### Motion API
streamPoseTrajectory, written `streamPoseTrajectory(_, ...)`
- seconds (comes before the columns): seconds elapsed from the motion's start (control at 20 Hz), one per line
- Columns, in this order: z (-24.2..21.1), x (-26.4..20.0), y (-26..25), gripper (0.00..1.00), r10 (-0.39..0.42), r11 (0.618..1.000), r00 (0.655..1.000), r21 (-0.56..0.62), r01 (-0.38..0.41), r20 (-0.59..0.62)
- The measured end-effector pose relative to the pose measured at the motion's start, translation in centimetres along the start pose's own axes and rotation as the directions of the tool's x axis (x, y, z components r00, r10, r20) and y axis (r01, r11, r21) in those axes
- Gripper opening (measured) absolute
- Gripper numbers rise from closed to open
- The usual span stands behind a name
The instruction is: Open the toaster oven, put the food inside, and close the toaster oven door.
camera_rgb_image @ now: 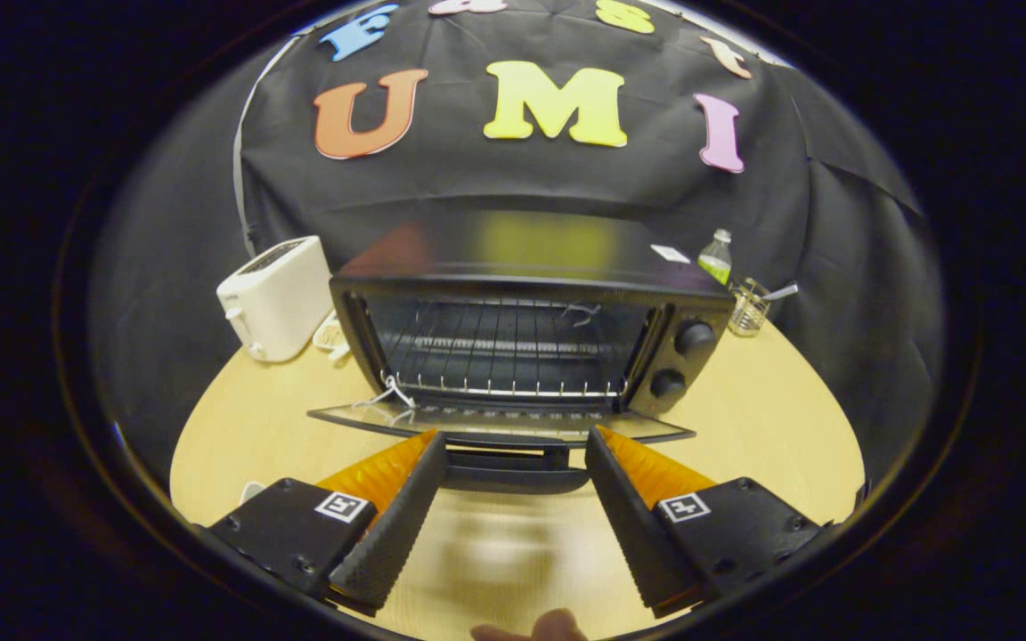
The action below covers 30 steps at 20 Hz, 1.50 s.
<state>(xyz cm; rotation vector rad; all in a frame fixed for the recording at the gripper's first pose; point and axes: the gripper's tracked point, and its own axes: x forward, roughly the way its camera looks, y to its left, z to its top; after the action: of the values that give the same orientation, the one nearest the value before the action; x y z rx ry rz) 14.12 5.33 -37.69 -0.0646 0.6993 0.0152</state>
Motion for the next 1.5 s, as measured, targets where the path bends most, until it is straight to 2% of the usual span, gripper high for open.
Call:
streamPoseTrajectory(0.2,-3.9,0.2,0.0,1.00,0.031,0.998,0.995,0.056,-0.027,-0.090)
streamPoseTrajectory(0.3,-5.0,0.3,0.0,1.00,0.038,0.999,0.993,0.036,-0.034,-0.110)
streamPoseTrajectory(0.65,-4.2,-1.4,-0.7,1.00,0.047,0.998,0.994,-0.037,-0.051,-0.094)
streamPoseTrajectory(0.95,-0.3,-8.1,0.5,1.00,0.175,0.979,0.984,-0.101,-0.179,-0.046)
streamPoseTrajectory(1.2,1.7,-12.4,3.4,1.00,0.327,0.941,0.942,-0.061,-0.332,-0.075)
streamPoseTrajectory(1.5,-1.8,-12.9,7.9,1.00,0.458,0.888,0.860,0.063,-0.456,-0.224)
